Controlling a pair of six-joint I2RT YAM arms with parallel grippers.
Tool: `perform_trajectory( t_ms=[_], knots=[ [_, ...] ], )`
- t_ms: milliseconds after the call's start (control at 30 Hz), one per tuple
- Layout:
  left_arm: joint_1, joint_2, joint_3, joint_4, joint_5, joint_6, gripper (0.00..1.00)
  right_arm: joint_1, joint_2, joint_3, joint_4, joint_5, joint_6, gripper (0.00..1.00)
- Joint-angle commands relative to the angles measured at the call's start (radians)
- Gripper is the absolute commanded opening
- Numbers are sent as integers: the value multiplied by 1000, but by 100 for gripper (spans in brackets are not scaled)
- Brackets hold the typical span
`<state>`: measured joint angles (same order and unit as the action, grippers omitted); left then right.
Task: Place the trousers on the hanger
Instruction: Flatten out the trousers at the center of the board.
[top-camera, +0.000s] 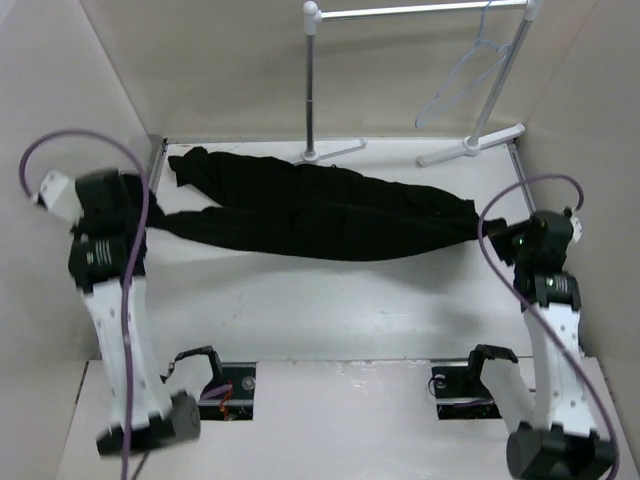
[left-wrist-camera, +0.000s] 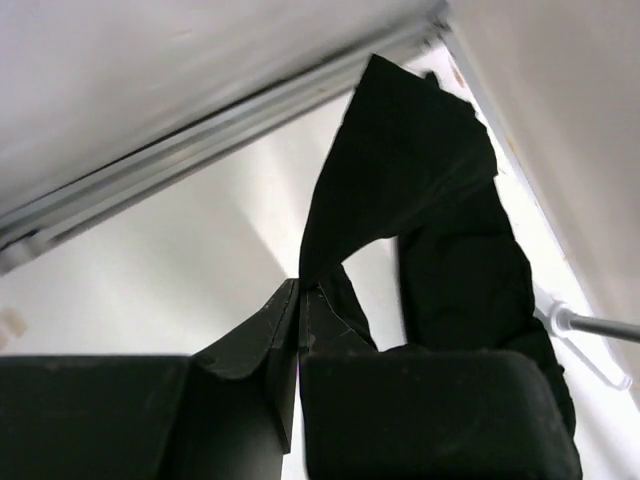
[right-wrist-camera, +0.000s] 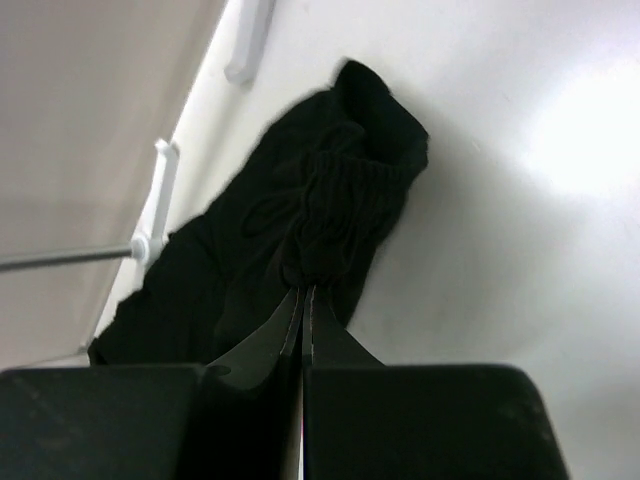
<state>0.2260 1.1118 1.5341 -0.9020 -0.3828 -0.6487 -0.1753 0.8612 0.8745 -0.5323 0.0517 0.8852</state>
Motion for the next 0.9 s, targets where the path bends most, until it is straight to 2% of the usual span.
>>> perform_trajectory(
  t_ms=[0, 133, 200, 267, 367, 467, 500, 533, 567, 633, 733, 800, 833, 867],
  knots=[
    [20, -234, -210, -123, -131, -94, 2, 1, -181, -155, -148, -15, -5, 2],
    [22, -383, -446, -160, -229, -112, 2, 88, -315, -316, -259, 19, 40, 0],
    [37, -431, -541, -163, -245, -130, 2, 151, -330, -258, -293, 78, 49, 1],
    [45, -438, -609, -157, -270, -138, 4, 138, -306, -183, -354, 100, 32, 1],
    [65, -434, -658, -134, -342, -154, 14, 159, -320, -118, -438, 161, 27, 5],
    [65, -432, -648, -120, -384, -164, 35, 179, -369, -112, -520, 180, 20, 28],
    [62, -435, -622, -92, -392, -158, 47, 185, -395, -118, -553, 184, 20, 39],
    [62, -435, -602, -71, -393, -155, 53, 185, -425, -124, -575, 189, 17, 52],
    [62, -426, -570, -34, -390, -151, 58, 188, -453, -132, -584, 192, 8, 63],
    [39, -377, -519, 78, -354, -131, 62, 196, -494, -137, -603, 194, -11, 71],
    [-36, -204, -480, 222, -184, -132, 59, 187, -496, -131, -583, 198, -6, 71],
    [-108, -45, -451, 335, -85, -111, 58, 182, -478, -127, -505, 186, -11, 66],
    [-125, 36, -431, 388, -47, -102, 58, 185, -456, -135, -447, 169, -18, 59],
    [-132, 128, -401, 438, -13, -79, 57, 202, -423, -147, -386, 136, -37, 48]
  ],
)
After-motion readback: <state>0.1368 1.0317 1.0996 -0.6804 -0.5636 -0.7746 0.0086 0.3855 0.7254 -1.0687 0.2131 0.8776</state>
